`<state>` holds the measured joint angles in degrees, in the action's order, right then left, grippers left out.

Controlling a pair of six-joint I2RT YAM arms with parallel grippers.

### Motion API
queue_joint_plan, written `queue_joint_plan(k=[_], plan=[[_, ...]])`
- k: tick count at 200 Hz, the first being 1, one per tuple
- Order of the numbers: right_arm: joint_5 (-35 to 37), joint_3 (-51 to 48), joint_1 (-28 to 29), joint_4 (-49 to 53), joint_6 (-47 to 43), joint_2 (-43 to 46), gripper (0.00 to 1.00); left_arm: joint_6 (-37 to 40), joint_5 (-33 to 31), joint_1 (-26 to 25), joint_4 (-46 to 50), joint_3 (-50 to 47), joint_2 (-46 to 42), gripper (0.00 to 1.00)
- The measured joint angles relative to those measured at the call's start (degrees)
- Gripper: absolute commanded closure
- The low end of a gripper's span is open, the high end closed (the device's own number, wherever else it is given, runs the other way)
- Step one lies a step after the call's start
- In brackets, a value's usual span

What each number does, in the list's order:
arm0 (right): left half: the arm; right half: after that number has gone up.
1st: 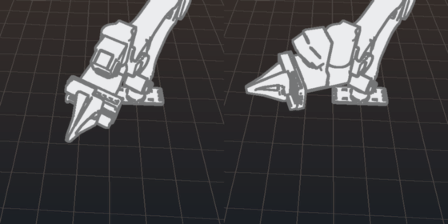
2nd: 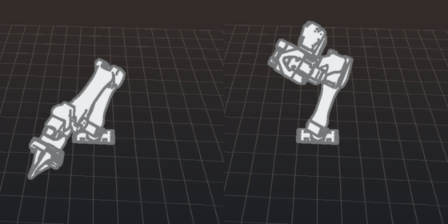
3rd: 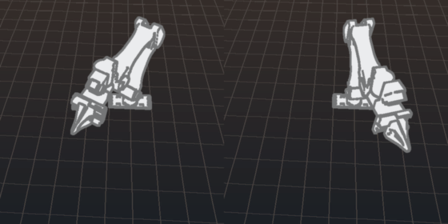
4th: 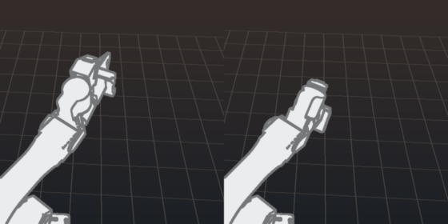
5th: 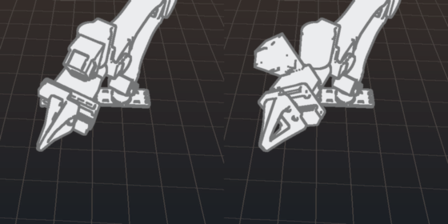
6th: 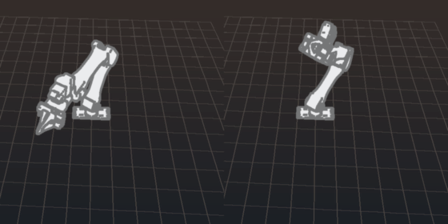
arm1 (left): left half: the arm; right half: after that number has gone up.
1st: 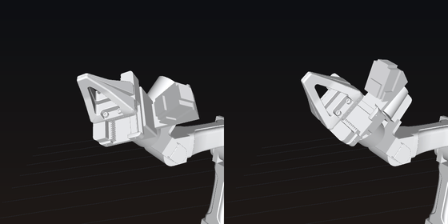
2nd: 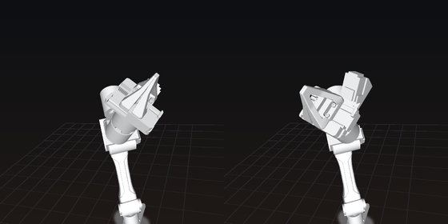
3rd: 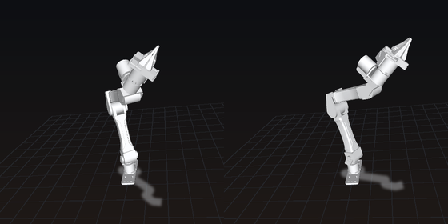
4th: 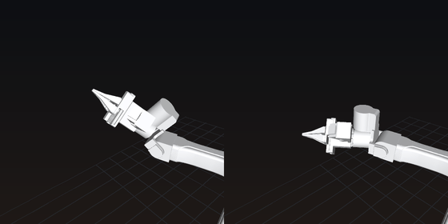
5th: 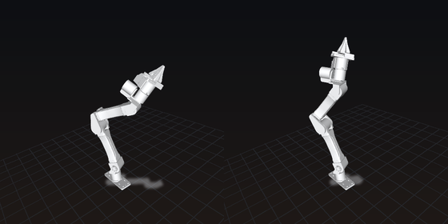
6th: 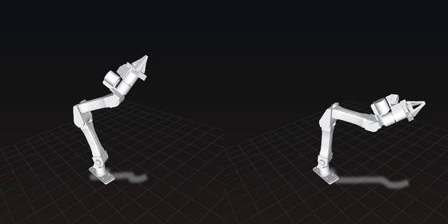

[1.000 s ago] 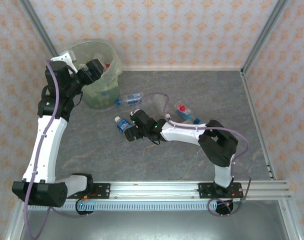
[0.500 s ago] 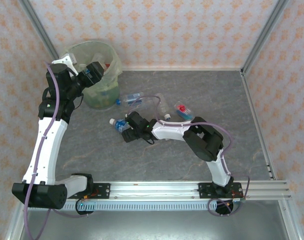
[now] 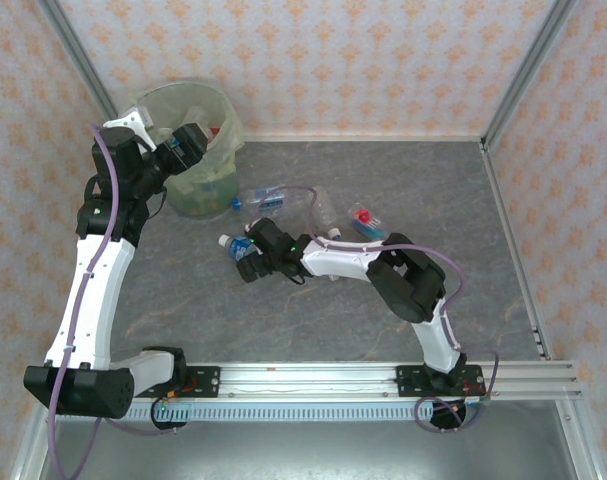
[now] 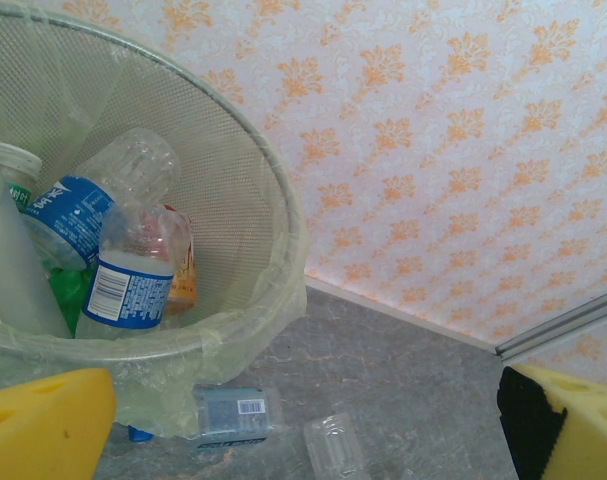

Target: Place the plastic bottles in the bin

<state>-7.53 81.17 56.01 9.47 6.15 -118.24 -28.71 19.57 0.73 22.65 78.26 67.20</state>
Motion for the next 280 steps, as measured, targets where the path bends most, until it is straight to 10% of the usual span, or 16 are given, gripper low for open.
queue_joint_plan(k=[165,280], plan=[[-3.2,4.4,0.1,1.7,-4.6,-4.5,0.41,-0.5,1.0,0.0,-0.2,0.1,0.8,0.01],[6.6,-9.6,0.1,-0.6,2.3,18.4,0.44,-6.9,5.6,-1.9,-4.7,0.4,3.4,0.09]])
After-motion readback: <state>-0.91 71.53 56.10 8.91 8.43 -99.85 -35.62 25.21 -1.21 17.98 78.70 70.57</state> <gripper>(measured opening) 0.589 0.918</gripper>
